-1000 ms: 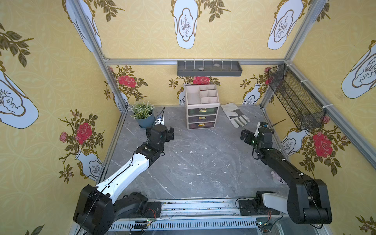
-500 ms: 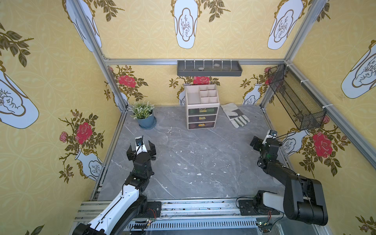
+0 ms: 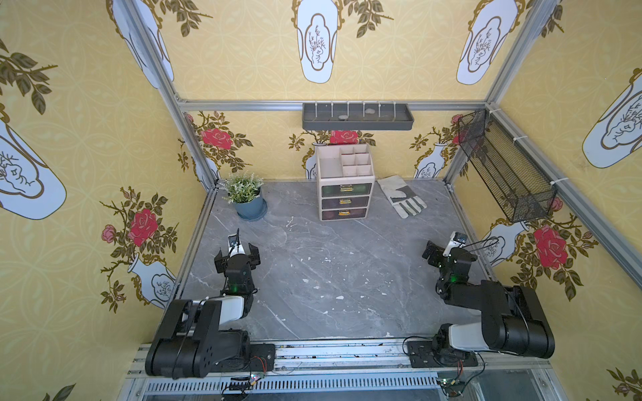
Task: Sort the rolls of trash bags by color and place them into the drawer
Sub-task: Reset both arms
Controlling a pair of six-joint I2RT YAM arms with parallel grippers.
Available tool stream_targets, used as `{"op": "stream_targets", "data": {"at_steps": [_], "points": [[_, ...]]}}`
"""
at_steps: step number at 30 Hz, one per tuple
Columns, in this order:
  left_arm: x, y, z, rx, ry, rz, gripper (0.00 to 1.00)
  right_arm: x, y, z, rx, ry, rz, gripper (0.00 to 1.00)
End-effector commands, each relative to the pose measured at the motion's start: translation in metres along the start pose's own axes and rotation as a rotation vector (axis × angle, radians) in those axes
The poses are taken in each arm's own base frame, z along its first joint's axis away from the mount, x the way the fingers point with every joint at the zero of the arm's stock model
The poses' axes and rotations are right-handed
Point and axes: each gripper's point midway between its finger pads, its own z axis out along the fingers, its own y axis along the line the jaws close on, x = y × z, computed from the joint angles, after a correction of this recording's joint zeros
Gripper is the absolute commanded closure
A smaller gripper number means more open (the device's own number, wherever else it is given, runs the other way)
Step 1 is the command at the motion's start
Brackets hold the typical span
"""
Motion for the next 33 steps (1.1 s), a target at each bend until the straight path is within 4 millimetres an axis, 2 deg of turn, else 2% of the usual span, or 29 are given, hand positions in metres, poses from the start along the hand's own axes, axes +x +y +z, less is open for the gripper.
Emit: {"op": "stream_targets", "data": {"at_steps": [1,2,3,5,7,8,10,33], "points": [[-0.022,-0.008,0.004,0.072,-0.073,-0.045,0.01,-0.016,0.002,0.001,-0.006,-0.075,-0.013,0.03],[-0.015,-0.006,0.01,0.09,-0.051,-0.07,0.01,-0.015,0.003,0.0,-0.009,-0.077,-0.022,0.03],[-0.017,-0.004,0.018,0.086,-0.074,-0.078,0.01,-0.014,0.004,0.0,-0.01,-0.08,-0.032,0.03],[-0.011,-0.014,0.02,0.136,0.007,-0.056,0.01,-0.013,0.009,-0.001,-0.014,-0.093,-0.054,0.03],[-0.015,-0.019,0.024,0.156,-0.022,-0.03,0.01,-0.012,0.01,-0.002,-0.013,-0.099,-0.059,0.03],[-0.01,-0.021,0.023,0.167,0.022,-0.032,0.01,-0.012,0.009,-0.002,-0.011,-0.098,-0.06,0.03],[-0.014,-0.02,0.026,0.16,-0.009,-0.033,0.01,-0.011,0.009,-0.002,-0.007,-0.094,-0.063,0.03],[-0.011,-0.018,0.027,0.163,0.021,-0.046,0.01,-0.013,0.01,-0.004,-0.014,-0.106,-0.056,0.03]]}}
